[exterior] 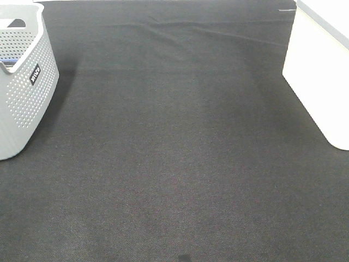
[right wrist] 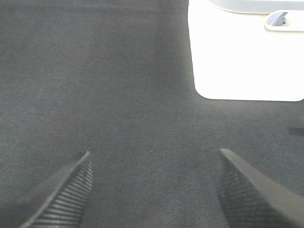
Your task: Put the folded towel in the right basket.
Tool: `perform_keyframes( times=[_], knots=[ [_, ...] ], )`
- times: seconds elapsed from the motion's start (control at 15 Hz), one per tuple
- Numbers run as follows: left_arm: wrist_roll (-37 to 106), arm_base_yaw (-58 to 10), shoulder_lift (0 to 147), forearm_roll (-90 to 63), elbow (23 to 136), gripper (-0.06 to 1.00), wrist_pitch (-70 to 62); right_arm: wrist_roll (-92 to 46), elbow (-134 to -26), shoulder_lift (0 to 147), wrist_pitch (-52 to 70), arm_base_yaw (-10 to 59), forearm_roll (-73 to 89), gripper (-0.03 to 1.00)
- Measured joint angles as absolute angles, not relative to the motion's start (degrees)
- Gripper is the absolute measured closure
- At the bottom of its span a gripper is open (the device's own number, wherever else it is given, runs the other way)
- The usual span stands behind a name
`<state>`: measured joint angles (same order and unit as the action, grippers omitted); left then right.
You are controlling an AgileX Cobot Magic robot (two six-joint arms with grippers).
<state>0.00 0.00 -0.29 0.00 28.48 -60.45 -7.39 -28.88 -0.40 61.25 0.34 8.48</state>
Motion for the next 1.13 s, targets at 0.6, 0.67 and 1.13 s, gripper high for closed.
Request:
perform_keyframes(
  times=[0.6, 0.67, 1.13],
  knots=[
    [0.0, 0.0, -0.3, 0.0, 28.5, -0.03, -60.4, -3.2, -28.9, -0.4, 61.2, 0.3, 2.6, 0.28],
    [0.0, 0.0, -0.3, 0.0, 28.5, -0.03, -60.4, -3.2, -28.9, -0.4, 61.2, 0.3, 2.6, 0.28],
    [0.0, 0.0, -0.3, 0.0, 28.5, -0.03, -60.4, -3.2, -28.9, -0.4, 61.2, 0.3, 2.6, 0.28]
  ],
)
